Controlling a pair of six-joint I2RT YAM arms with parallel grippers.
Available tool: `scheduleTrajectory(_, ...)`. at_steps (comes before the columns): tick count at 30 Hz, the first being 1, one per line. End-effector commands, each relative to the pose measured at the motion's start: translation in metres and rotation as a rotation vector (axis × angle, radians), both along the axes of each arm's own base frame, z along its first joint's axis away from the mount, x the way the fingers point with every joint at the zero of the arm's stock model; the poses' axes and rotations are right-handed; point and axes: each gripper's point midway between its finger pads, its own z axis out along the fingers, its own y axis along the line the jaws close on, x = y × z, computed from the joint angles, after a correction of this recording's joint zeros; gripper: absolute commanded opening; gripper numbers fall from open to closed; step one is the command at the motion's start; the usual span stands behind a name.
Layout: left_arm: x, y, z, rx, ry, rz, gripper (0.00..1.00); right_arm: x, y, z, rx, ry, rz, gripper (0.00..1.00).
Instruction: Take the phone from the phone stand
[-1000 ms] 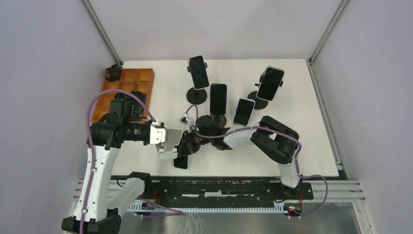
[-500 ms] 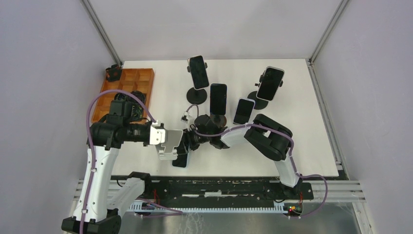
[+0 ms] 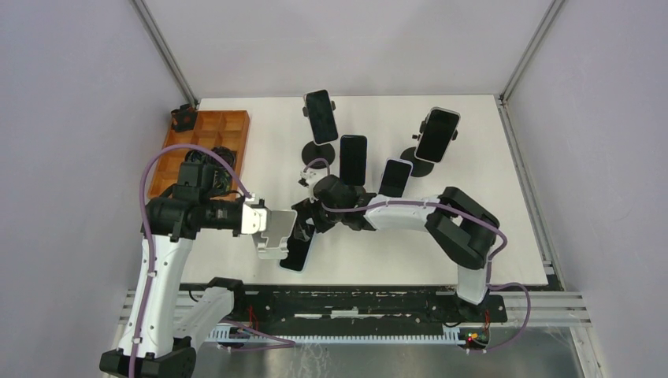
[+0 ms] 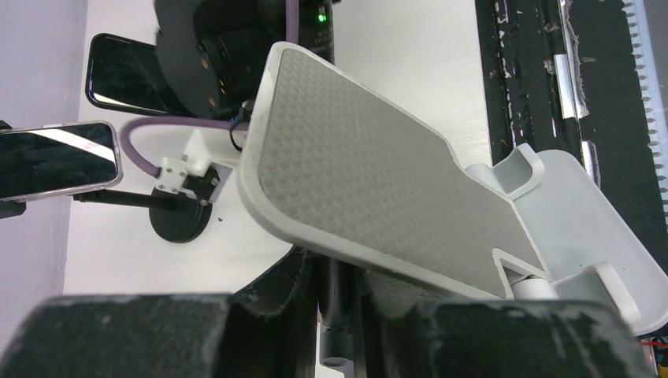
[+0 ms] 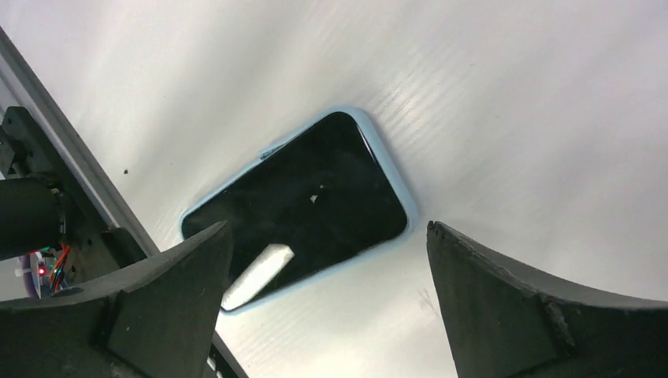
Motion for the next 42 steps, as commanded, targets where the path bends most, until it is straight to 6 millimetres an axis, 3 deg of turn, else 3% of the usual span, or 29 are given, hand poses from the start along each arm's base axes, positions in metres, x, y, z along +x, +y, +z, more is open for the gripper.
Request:
scheduleTrajectory(1, -0.004, -0.007, 0.006, -0.046, -0.012, -0.043, 0.02, 0.015, -0.018, 0.064, 0.002, -0.175, -0.018, 0.98)
scheduleTrajectory(5, -0.002, -0.008, 0.009, -0.052, -0.01, -0.043, 0.03, -0.007, -0.024, 0.111, 0.126, -0.223, 0.086, 0.98)
scheduleTrajectory(6, -0.002, -0.008, 0.01, -0.054, -0.009, -0.044, 0.03, -0.018, -0.026, 0.118, 0.159, -0.215, 0.131, 0.98)
scheduleTrajectory(12, -0.003, -0.01, 0.011, -0.064, -0.007, -0.051, 0.03, -0.088, -0.036, 0.213, 0.617, -0.26, 0.358, 0.94)
scheduleTrajectory(15, -0.004, -0.01, 0.011, -0.068, -0.014, -0.055, 0.03, -0.106, -0.044, 0.248, 0.793, -0.253, 0.381, 0.88)
scheduleTrajectory(18, -0.005, -0.012, 0.014, -0.082, -0.027, -0.067, 0.03, -0.117, -0.04, 0.275, 0.921, -0.221, 0.416, 0.83)
scheduleTrajectory(22, -0.006, -0.013, 0.017, -0.092, -0.036, -0.074, 0.04, -0.121, -0.02, 0.287, 0.959, -0.184, 0.445, 0.77)
scheduleTrajectory(28, -0.009, -0.013, 0.02, -0.093, -0.057, -0.074, 0.05, -0.122, 0.005, 0.287, 0.964, -0.142, 0.461, 0.67)
scheduleTrajectory(32, -0.01, -0.012, 0.019, -0.087, -0.062, -0.071, 0.07, -0.125, 0.011, 0.294, 0.998, -0.132, 0.474, 0.45)
scheduleTrajectory(34, -0.011, -0.011, 0.017, -0.08, -0.055, -0.071, 0.11, -0.125, 0.011, 0.298, 1.006, -0.134, 0.473, 0.29)
scheduleTrajectory(36, -0.011, -0.01, 0.014, -0.066, -0.045, -0.069, 0.26, -0.125, 0.01, 0.297, 1.001, -0.143, 0.475, 0.11)
scheduleTrajectory(38, -0.011, -0.007, 0.01, -0.046, -0.033, -0.062, 0.54, -0.122, 0.009, 0.29, 0.957, -0.165, 0.47, 0.0)
scheduleTrajectory(39, -0.012, -0.006, 0.009, -0.035, -0.026, -0.06, 0.68, -0.118, 0.007, 0.283, 0.925, -0.191, 0.463, 0.0)
scheduleTrajectory(40, -0.013, -0.004, 0.007, -0.023, -0.025, -0.061, 0.75, -0.115, 0.003, 0.28, 0.898, -0.217, 0.454, 0.0)
scheduleTrajectory(42, -0.015, -0.001, 0.005, 0.001, -0.023, -0.062, 0.79, -0.103, -0.006, 0.263, 0.811, -0.278, 0.429, 0.0)
